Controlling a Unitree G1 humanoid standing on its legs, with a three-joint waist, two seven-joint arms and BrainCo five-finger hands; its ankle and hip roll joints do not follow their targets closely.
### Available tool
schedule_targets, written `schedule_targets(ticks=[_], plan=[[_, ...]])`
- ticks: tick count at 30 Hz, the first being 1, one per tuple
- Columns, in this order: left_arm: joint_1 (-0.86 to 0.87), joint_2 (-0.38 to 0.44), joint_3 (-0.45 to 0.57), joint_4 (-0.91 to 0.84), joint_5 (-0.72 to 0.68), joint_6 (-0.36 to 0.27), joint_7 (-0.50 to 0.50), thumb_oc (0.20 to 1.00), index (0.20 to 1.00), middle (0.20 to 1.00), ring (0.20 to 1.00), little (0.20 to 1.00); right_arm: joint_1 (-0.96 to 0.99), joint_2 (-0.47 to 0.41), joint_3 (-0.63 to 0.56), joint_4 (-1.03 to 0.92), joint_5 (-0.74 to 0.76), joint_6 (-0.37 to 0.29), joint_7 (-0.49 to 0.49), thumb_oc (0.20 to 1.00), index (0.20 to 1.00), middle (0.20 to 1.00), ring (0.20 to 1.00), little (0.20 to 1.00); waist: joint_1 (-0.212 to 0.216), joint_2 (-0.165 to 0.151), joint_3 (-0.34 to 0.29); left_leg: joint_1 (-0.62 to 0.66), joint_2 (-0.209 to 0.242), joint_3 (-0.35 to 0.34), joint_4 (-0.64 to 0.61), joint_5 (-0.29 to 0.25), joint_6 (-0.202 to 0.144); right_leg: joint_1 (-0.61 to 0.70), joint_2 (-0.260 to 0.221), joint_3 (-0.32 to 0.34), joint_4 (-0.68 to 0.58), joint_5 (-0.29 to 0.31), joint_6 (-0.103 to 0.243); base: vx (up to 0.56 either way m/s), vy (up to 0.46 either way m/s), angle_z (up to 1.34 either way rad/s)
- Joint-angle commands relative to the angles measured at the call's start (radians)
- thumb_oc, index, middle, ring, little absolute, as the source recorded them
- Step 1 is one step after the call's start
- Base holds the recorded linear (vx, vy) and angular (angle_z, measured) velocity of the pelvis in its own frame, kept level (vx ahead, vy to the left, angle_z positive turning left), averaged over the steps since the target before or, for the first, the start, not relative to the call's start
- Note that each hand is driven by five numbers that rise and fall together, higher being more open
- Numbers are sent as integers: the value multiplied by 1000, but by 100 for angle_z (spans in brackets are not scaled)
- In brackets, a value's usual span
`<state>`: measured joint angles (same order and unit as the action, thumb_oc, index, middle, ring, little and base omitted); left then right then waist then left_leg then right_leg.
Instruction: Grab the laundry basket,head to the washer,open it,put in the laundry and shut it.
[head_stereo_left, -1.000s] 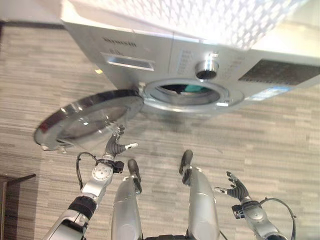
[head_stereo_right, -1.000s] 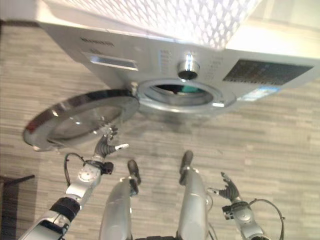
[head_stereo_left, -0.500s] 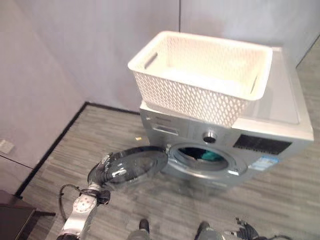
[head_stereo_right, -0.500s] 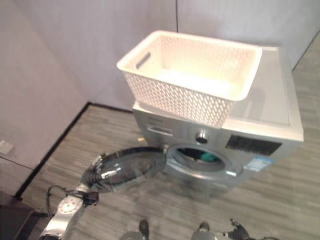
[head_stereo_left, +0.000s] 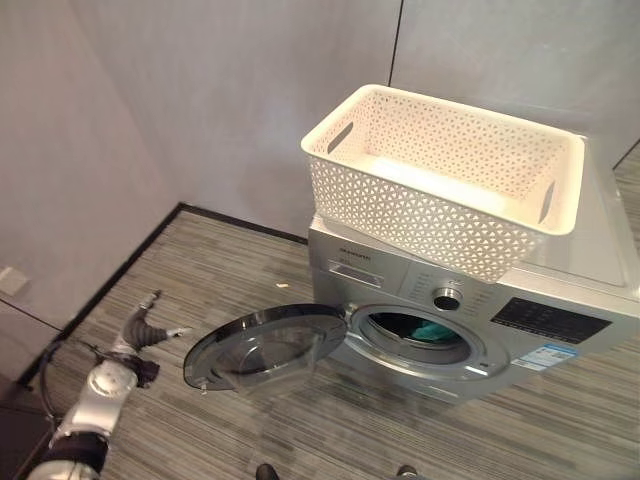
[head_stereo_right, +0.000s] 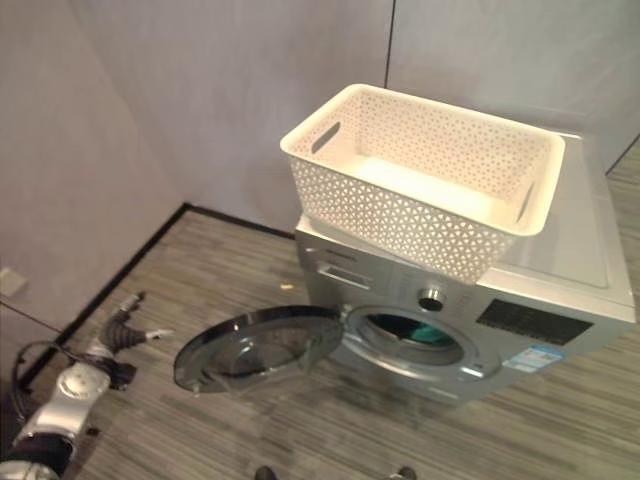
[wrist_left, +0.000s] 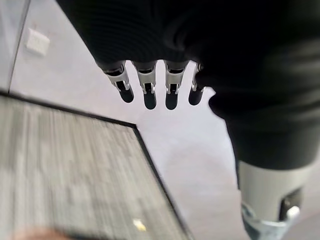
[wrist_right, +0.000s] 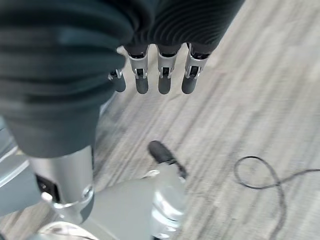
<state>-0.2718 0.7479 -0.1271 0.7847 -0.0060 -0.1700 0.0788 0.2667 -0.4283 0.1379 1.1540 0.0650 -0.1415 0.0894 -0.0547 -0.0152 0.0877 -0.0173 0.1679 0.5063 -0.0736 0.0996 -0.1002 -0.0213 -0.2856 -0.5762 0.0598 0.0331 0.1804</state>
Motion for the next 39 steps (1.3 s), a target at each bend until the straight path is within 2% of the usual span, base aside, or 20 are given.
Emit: schedule_targets(ticks=[1,5,11,17,20,21,22,24,25,26,27,28,29,32,33,34,36,37,38,39], plan=[[-203,32,-28,106,62,-24,70,1000,1000,1000,1000,1000,-42,-17,14,-14,52,-6,6,1000,1000,1000,1000,1000,-32,-23,114,-93,-2,-40,52,11,-24,-24,-4,92,-42,94,33,-120,40,-1],[-293,54,-98,194,114,-21,86,1000,1000,1000,1000,1000,-67,-20,32,-28,76,-12,13,1000,1000,1000,1000,1000,-37,-45,161,-163,-3,-41,83,4,-16,-87,-12,115,-33,113,39,-143,85,-12],[-373,16,-187,333,177,3,69,1000,1000,1000,1000,1000,-101,-17,53,-31,107,-12,12,1000,1000,1000,1000,1000,-47,-74,218,-249,-5,-39,125,-9,-9,-148,-27,123,-31,144,55,-53,69,-4],[-330,-19,-254,320,241,4,-40,1000,1000,1000,1000,1000,-121,-55,-8,2,99,-7,0,1000,1000,1000,1000,1000,-63,-52,211,-258,-22,-16,201,-81,10,-159,-77,142,16,148,63,7,122,-6],[-321,-47,-237,334,220,11,-39,1000,1000,1000,1000,1000,-129,-60,-26,11,102,-4,-2,1000,1000,1000,1000,1000,-69,-43,204,-242,-36,-2,197,-90,16,-159,-92,153,21,165,68,11,171,-8],[-298,-77,-228,313,200,7,-51,1000,1000,1000,1000,1000,-131,-60,-31,19,96,2,3,1000,1000,1000,1000,1000,-74,-31,193,-223,-58,4,178,-88,17,-155,-109,156,8,205,79,2,129,-6],[-291,-93,-226,302,191,5,-50,1000,1000,1000,1000,1000,-132,-60,-27,22,86,2,5,1000,1000,1000,1000,1000,-76,-22,189,-215,-69,0,165,-79,16,-154,-114,164,1,214,81,2,128,-5],[-285,-108,-228,292,179,8,-55,1000,1000,1000,1000,1000,-134,-60,-20,22,75,4,8,1000,1000,1000,1000,1000,-81,-11,185,-207,-76,-10,151,-71,17,-153,-115,188,7,211,81,-3,52,-5],[-285,-119,-235,278,173,7,-56,1000,1000,1000,1000,1000,-136,-53,-3,18,64,5,8,1000,1000,1000,1000,1000,-93,1,185,-200,-81,-25,140,-60,28,-157,-96,251,64,175,73,-40,124,2],[-257,-124,-222,250,169,8,-46,1000,1000,1000,1000,1000,-136,-47,15,11,50,6,10,1000,1000,1000,1000,1000,-77,10,180,-177,-61,4,131,-50,37,-142,-64,257,147,77,43,-40,100,17],[-254,-124,-220,248,169,9,-46,1000,1000,1000,1000,1000,-136,-47,16,11,50,6,10,1000,1000,1000,1000,1000,-75,10,181,-174,-60,6,131,-50,36,-143,-64,260,150,73,42,-71,80,9],[-232,-129,-202,235,165,15,-39,1000,1000,1000,1000,1000,-149,-40,24,5,50,6,9,1000,1000,1000,1000,1000,-57,10,175,-167,-50,24,126,-43,42,-125,-48,232,205,44,29,-61,-39,-26],[-222,-134,-196,227,166,21,-36,1000,1000,1000,1000,1000,-153,-35,31,-4,52,5,11,1000,1000,1000,1000,1000,-54,6,176,-160,-47,26,121,-38,39,-124,-26,251,216,6,20,-87,-108,-53],[-211,-155,-189,216,169,28,-22,1000,1000,1000,1000,1000,-150,-34,73,-74,31,3,14,1000,1000,1000,1000,1000,-30,-9,176,-166,-3,40,130,15,12,-98,50,273,170,-86,-18,-146,-279,-39],[-226,-169,-201,209,181,35,-10,1000,1000,1000,1000,1000,-145,-54,99,-121,15,1,17,1000,1000,1000,1000,1000,-14,-16,186,-185,42,30,132,78,-19,-87,96,265,166,-113,-52,-168,-370,-27],[-227,-170,-201,209,182,35,-9,1000,1000,1000,1000,1000,-144,-54,97,-122,15,2,18,1000,1000,1000,1000,1000,-14,-15,187,-184,44,27,131,81,-21,-85,99,263,164,-113,-54,-276,-540,-20],[-226,-215,-229,175,209,51,-6,1000,1000,1000,1000,1000,-160,-76,95,-151,29,-2,-4,1000,1000,1000,1000,1000,-6,-12,191,-187,121,23,83,187,-70,-59,153,226,124,-123,-69,-226,-407,0],[-226,-217,-229,175,210,52,-6,1000,1000,1000,1000,1000,-159,-77,94,-152,29,-2,-4,1000,1000,1000,1000,1000,-6,-9,192,-185,124,22,79,192,-72,-56,156,225,120,-122,-72,-197,-336,-3],[-213,-268,-254,124,208,50,-21,1000,1000,1000,1000,1000,-170,-93,94,-152,34,-3,-11,1000,1000,1000,1000,1000,-8,-4,188,-165,163,28,36,236,-92,-55,184,224,101,-119,-73,-123,-208,-4],[-211,-270,-253,123,208,51,-21,1000,1000,1000,1000,1000,-168,-96,93,-152,34,-3,-10,1000,1000,1000,1000,1000,-6,0,189,-160,165,30,31,241,-94,-53,187,225,97,-117,-75,-201,-365,-2]])
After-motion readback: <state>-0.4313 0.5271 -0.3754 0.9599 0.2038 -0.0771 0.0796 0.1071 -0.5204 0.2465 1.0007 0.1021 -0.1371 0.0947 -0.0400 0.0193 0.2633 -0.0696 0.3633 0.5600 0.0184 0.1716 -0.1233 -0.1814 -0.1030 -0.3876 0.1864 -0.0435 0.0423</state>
